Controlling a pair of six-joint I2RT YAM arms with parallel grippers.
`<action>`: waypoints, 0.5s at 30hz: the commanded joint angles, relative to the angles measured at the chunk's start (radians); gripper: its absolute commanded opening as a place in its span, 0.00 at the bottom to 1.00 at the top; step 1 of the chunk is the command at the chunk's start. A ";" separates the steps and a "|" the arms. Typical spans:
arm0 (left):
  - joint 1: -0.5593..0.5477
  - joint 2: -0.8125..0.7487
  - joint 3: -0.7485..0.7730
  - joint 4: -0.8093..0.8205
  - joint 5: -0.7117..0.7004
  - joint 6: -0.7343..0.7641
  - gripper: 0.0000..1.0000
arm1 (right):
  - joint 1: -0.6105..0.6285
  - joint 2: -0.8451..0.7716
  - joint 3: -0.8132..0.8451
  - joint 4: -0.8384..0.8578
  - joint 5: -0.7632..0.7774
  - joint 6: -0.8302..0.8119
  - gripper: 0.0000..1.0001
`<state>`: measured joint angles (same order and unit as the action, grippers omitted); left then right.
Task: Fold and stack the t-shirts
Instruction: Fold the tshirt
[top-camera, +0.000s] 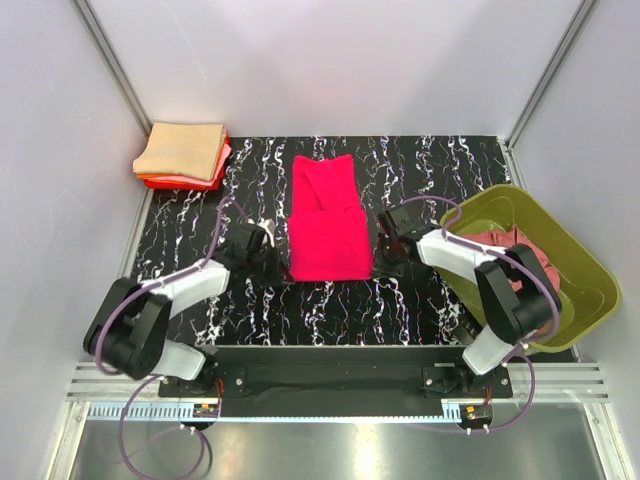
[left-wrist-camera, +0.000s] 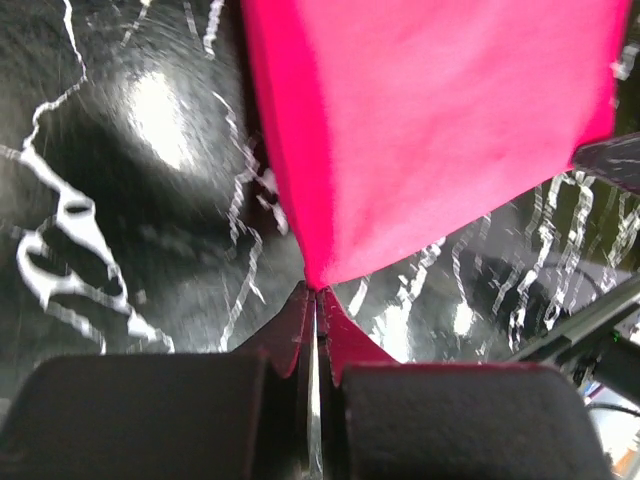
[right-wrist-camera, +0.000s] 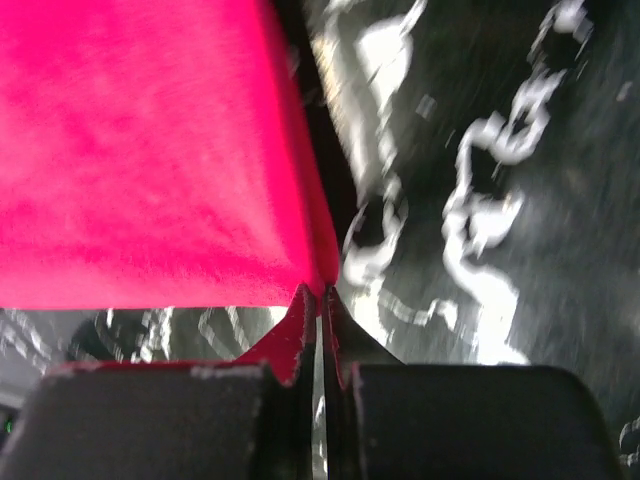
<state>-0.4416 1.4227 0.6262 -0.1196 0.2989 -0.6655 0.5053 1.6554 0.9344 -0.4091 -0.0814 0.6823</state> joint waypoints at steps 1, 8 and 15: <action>-0.009 -0.152 0.029 -0.118 -0.081 0.050 0.00 | 0.036 -0.127 -0.029 -0.049 -0.004 -0.035 0.00; -0.052 -0.376 -0.029 -0.245 -0.087 0.031 0.00 | 0.087 -0.339 -0.126 -0.130 -0.017 0.003 0.00; -0.140 -0.611 -0.013 -0.377 -0.109 -0.048 0.00 | 0.145 -0.615 -0.172 -0.230 -0.060 0.088 0.00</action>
<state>-0.5541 0.8795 0.5930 -0.4332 0.2306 -0.6739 0.6300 1.1427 0.7757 -0.5640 -0.1188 0.7235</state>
